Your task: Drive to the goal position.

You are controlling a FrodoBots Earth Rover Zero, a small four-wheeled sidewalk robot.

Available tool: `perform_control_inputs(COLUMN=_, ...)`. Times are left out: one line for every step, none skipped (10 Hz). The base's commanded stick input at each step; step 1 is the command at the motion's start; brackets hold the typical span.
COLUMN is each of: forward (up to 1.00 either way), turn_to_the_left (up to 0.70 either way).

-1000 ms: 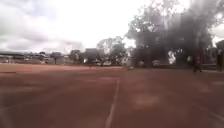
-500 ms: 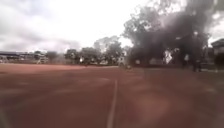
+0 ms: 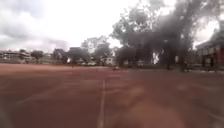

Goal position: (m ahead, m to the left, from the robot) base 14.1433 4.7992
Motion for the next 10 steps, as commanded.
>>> perform_control_inputs(forward=0.85, turn_to_the_left=0.00)
perform_control_inputs(forward=0.85, turn_to_the_left=0.00)
perform_control_inputs(forward=0.85, turn_to_the_left=0.00)
perform_control_inputs(forward=0.85, turn_to_the_left=0.00)
perform_control_inputs(forward=0.85, turn_to_the_left=0.00)
perform_control_inputs(forward=0.85, turn_to_the_left=0.00)
perform_control_inputs(forward=0.85, turn_to_the_left=0.00)
perform_control_inputs(forward=0.85, turn_to_the_left=0.00)
perform_control_inputs(forward=0.85, turn_to_the_left=0.00)
perform_control_inputs(forward=0.85, turn_to_the_left=0.00)
